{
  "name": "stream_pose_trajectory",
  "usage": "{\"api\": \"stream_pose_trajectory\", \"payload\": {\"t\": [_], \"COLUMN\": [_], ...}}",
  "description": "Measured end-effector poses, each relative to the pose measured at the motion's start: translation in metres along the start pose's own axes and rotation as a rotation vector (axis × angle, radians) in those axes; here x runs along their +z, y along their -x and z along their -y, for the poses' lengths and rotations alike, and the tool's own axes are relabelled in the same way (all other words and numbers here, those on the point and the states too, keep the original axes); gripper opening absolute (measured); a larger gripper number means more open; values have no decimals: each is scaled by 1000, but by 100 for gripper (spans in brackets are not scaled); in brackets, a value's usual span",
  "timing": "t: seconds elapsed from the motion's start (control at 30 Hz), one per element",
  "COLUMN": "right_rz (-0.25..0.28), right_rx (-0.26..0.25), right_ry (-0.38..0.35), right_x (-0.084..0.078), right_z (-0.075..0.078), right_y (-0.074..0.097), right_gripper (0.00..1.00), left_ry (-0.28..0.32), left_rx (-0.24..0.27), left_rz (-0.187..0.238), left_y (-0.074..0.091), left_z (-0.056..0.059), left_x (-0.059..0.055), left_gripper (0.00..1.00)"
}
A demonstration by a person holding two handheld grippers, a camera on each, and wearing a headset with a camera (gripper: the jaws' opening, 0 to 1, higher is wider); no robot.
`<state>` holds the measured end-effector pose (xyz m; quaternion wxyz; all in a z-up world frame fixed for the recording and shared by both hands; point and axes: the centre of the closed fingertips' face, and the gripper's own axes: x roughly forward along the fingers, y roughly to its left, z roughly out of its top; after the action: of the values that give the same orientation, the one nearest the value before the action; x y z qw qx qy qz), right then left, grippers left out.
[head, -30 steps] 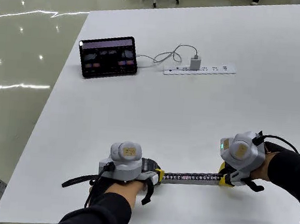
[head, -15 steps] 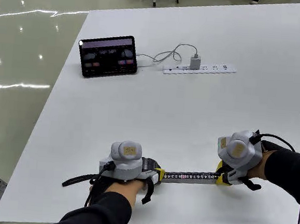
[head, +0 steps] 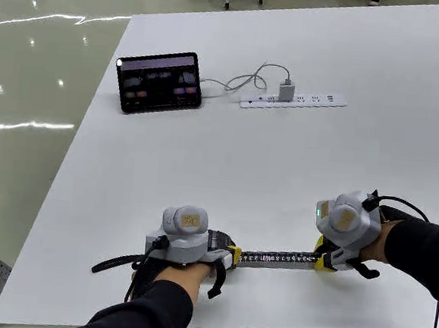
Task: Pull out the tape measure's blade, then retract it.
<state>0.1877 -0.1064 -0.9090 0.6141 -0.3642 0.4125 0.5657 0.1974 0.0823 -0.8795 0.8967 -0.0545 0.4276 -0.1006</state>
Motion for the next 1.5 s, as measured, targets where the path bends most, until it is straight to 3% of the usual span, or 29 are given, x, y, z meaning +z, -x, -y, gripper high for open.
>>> {"api": "stream_pose_trajectory", "payload": {"t": [1.5], "right_rz": [12], "right_rx": [-2], "right_ry": [-9], "right_x": [17], "right_z": [-2], "right_y": [-8], "right_gripper": [10], "left_ry": [0], "left_rx": [-1], "left_rz": [-2], "left_y": [0], "left_z": [0], "left_x": [0], "left_gripper": [58]}}
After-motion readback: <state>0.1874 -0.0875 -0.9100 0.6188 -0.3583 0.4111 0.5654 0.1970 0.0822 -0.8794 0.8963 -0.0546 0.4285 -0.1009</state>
